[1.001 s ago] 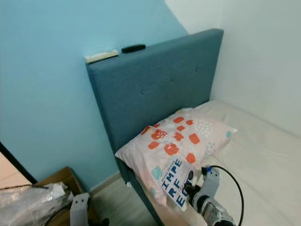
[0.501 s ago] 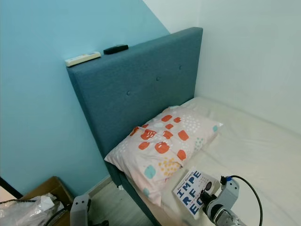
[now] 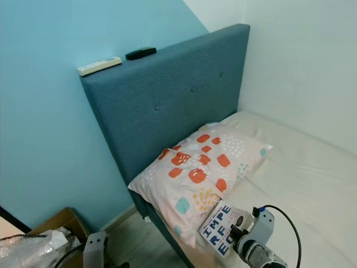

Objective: Clean up the room

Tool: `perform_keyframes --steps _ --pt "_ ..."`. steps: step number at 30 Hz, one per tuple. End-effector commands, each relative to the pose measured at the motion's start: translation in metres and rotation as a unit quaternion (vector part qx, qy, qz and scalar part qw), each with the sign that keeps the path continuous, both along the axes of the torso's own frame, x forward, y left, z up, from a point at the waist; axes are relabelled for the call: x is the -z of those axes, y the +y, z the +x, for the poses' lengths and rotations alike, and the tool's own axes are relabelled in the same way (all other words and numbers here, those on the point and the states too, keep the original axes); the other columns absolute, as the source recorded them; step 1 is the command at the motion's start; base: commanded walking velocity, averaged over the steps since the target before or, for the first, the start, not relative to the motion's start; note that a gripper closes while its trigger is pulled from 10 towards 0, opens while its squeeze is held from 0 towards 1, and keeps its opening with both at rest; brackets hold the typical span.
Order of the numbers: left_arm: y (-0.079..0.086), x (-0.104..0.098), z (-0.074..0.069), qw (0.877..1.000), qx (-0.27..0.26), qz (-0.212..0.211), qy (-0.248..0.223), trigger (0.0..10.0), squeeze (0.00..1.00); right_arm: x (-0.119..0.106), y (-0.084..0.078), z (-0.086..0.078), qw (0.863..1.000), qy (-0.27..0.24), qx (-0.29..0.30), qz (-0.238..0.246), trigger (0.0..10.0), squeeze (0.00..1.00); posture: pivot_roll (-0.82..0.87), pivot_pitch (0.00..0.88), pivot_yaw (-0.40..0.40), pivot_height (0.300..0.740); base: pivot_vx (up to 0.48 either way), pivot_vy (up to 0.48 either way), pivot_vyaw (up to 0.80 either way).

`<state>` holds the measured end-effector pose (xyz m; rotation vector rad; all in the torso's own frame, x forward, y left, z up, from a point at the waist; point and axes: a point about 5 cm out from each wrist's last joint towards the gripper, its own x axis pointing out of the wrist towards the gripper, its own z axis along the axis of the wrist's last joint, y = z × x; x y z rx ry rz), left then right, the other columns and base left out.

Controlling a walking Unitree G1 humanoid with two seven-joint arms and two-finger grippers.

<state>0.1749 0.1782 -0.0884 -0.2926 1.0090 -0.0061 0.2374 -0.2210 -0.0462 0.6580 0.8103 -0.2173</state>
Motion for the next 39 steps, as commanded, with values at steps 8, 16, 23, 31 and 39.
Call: perform_keyframes --steps 8,16,23,31,39 --pt "0.012 0.004 -0.012 1.0 0.0 0.009 0.014 10.0 0.0 -0.002 -0.002 0.002 1.0 0.003 -0.012 -0.017 10.0 0.0 0.08 0.074 0.028 0.676 0.0 0.0 0.0" --pt "0.019 0.006 -0.022 1.0 0.002 0.012 0.02 10.0 0.0 0.004 -0.004 -0.007 0.999 0.014 -0.01 -0.029 10.0 0.0 0.11 0.126 0.042 0.647 0.0 0.0 0.0" --pt "0.028 0.009 -0.036 0.999 0.004 0.015 0.03 10.0 0.0 0.008 -0.004 -0.013 1.0 0.017 -0.002 -0.023 10.0 0.0 0.13 0.168 0.055 0.633 0.0 0.0 0.0" --pt "0.032 0.013 -0.052 0.999 0.014 0.014 0.041 10.0 0.0 -0.003 -0.007 0.001 1.0 -0.027 -0.001 -0.015 10.0 0.0 0.15 0.204 0.059 0.633 0.0 0.0 0.0" --pt "0.038 0.016 -0.069 0.998 0.011 0.013 0.053 10.0 0.0 -0.018 -0.025 0.017 0.995 -0.012 -0.02 -0.094 10.0 0.0 0.17 0.229 0.053 0.633 0.0 0.0 0.0"
